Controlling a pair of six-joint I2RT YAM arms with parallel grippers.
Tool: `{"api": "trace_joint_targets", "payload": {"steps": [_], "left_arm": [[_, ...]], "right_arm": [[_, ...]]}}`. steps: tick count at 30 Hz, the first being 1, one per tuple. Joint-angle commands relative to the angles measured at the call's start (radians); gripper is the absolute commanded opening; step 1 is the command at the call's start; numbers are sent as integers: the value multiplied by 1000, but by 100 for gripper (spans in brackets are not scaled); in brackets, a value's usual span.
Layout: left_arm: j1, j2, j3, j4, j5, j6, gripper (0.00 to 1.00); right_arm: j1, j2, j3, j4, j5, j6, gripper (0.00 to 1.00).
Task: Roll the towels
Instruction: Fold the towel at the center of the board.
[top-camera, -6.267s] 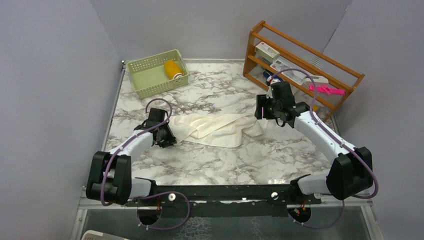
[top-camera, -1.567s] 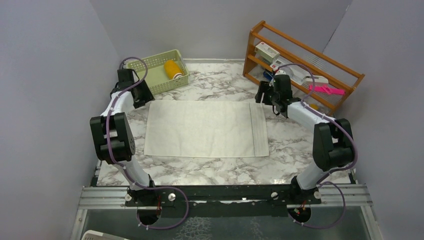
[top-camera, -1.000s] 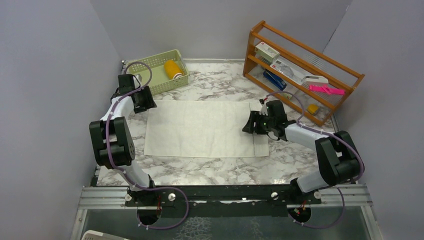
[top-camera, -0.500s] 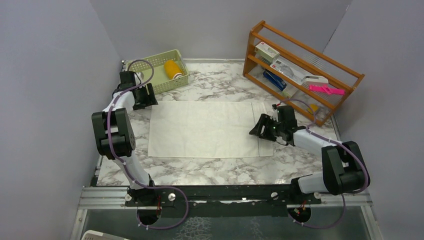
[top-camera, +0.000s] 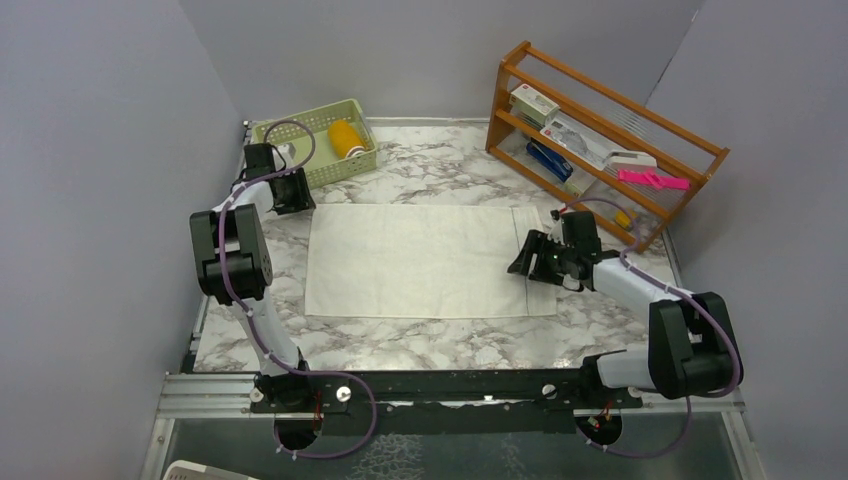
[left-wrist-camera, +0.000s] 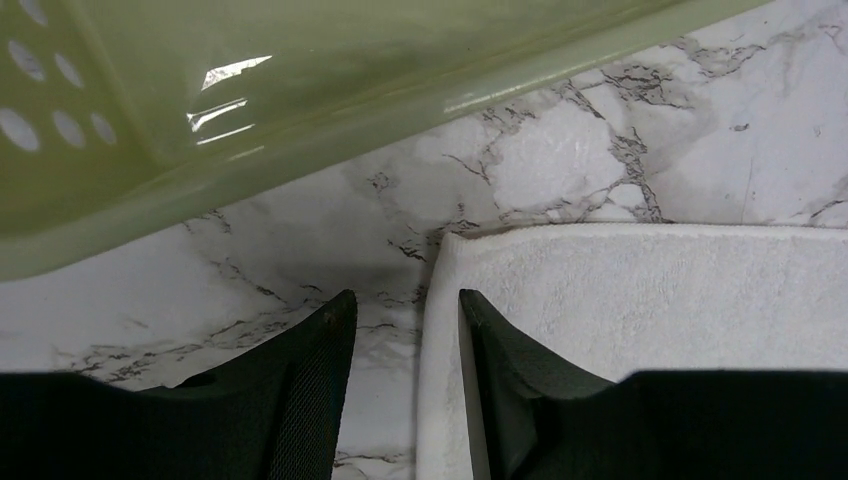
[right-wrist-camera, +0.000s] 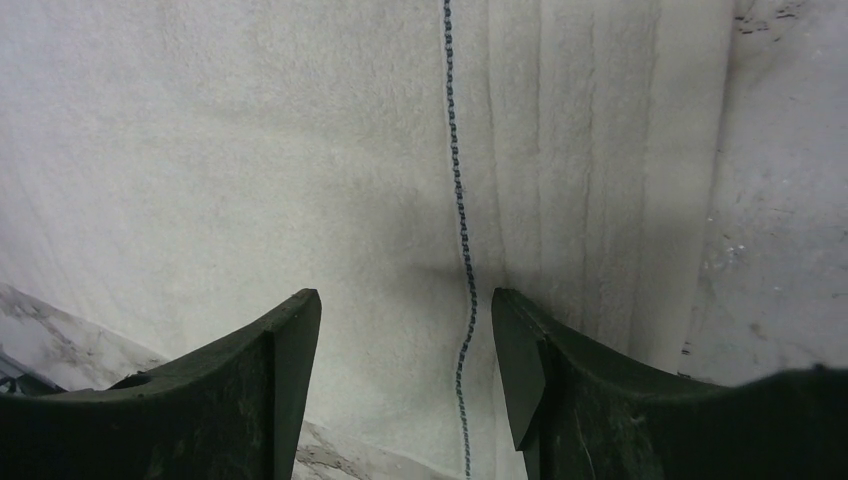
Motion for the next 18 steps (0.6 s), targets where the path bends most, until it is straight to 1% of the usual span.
{"api": "trace_joint_targets", "payload": {"steps": [1,9,11,14,18], "left_arm": [[-3,35,42,58,41,32,44],[-76,65,31,105,19,69,44],[-94,79,34,105,-2,81,44],[-116,101,43,95,-77,88,44],[-123,100,35,90,-142,89,43]], "right_arm": [[-8,-37,27,-71,26,-45,64],[-8,-59,29,-74,3,-53,64],[-8,-68,29,-76,4,-53,64],[-8,-81,28,-83,6,-55,64],[-8,-101,34,-96,13,-57,64]]}}
